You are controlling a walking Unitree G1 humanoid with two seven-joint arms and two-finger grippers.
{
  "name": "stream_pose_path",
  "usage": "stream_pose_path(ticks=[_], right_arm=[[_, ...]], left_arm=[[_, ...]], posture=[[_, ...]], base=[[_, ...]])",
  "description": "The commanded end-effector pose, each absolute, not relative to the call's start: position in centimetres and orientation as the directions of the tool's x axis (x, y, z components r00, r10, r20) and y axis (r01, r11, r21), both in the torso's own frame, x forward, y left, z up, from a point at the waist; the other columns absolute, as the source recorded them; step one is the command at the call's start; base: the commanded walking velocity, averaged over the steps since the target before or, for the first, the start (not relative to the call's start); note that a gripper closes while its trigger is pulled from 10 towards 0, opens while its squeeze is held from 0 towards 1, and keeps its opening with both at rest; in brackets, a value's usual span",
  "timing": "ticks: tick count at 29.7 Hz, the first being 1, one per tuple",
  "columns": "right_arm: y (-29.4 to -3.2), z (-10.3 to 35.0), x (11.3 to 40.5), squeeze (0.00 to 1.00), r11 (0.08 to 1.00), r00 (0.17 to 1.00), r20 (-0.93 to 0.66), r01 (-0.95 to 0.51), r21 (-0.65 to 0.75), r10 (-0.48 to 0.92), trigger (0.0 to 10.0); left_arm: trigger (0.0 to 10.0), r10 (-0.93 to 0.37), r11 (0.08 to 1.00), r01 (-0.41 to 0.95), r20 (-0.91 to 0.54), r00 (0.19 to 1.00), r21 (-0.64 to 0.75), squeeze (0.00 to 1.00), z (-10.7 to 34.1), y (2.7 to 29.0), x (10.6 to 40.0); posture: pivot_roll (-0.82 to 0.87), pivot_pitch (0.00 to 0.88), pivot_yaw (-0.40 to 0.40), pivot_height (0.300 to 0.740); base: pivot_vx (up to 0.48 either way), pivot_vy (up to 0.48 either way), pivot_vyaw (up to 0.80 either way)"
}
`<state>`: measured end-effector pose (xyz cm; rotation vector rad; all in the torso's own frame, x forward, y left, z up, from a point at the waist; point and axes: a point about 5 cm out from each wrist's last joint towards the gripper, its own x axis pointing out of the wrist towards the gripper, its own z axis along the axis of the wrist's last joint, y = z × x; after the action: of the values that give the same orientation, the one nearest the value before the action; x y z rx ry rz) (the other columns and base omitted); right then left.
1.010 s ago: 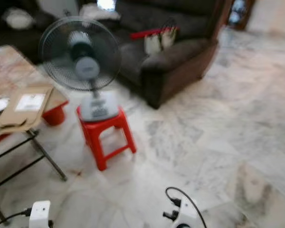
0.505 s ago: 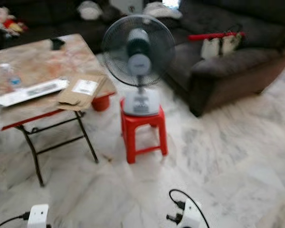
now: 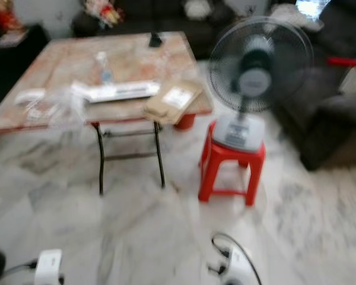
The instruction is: Picking trash to rubbish bin
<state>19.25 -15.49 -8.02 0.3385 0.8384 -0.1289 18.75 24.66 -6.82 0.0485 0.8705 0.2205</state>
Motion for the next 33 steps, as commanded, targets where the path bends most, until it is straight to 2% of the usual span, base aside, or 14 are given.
stream_pose_path(ticks=[1,11,16,25,26,31,33], right_arm=[[-16.1,-8.2,18.8,0.00,0.940,0.654,-0.757,0.256,0.226,0.004,10.0],[-16.0,-8.1,19.1,0.00,0.942,0.658,-0.753,0.245,0.228,0.011,10.0],[-16.2,-7.7,19.9,0.00,0.940,0.679,-0.734,0.244,0.238,0.010,10.0],[-16.3,-5.1,23.8,0.00,0.961,0.791,-0.611,0.148,0.234,0.027,10.0],[-16.3,-4.3,24.8,0.00,0.961,0.817,-0.576,0.132,0.244,0.033,10.0],[-15.7,-2.5,26.9,0.00,0.968,0.867,-0.493,0.059,0.246,0.073,10.0],[-14.9,-0.8,28.7,0.00,0.969,0.905,-0.412,0.004,0.246,0.101,10.0]], left_arm=[[10.0,0.213,0.976,-0.168,-0.768,0.604,0.138,0.00,-7.2,24.7,18.0],[10.0,0.224,0.974,-0.177,-0.760,0.610,0.144,0.00,-7.0,25.0,18.1],[10.0,0.223,0.975,-0.159,-0.697,0.682,0.156,0.00,-5.9,24.9,20.1],[10.0,0.174,0.978,-0.065,-0.599,0.782,0.199,0.00,-4.2,23.8,22.8],[10.0,0.164,0.978,-0.059,-0.556,0.815,0.202,0.00,-3.4,23.6,23.8],[10.0,0.142,0.973,-0.034,-0.478,0.867,0.227,0.00,-1.9,23.3,25.5],[10.0,0.128,0.975,-0.041,-0.402,0.907,0.217,0.00,-0.5,22.8,27.1]], posture=[[0.04,0.098,0.042,0.740],[0.05,0.099,0.040,0.740],[0.06,0.105,0.030,0.740],[0.04,0.111,0.027,0.740],[0.04,0.110,0.027,0.740],[0.05,0.109,0.028,0.740],[0.06,0.108,0.026,0.740]], base=[[0.000,0.000,0.80],[0.000,0.000,0.80],[0.000,0.000,0.00],[0.000,0.000,0.00],[0.000,0.000,0.00],[0.000,0.000,0.00],[0.000,0.000,0.00]])
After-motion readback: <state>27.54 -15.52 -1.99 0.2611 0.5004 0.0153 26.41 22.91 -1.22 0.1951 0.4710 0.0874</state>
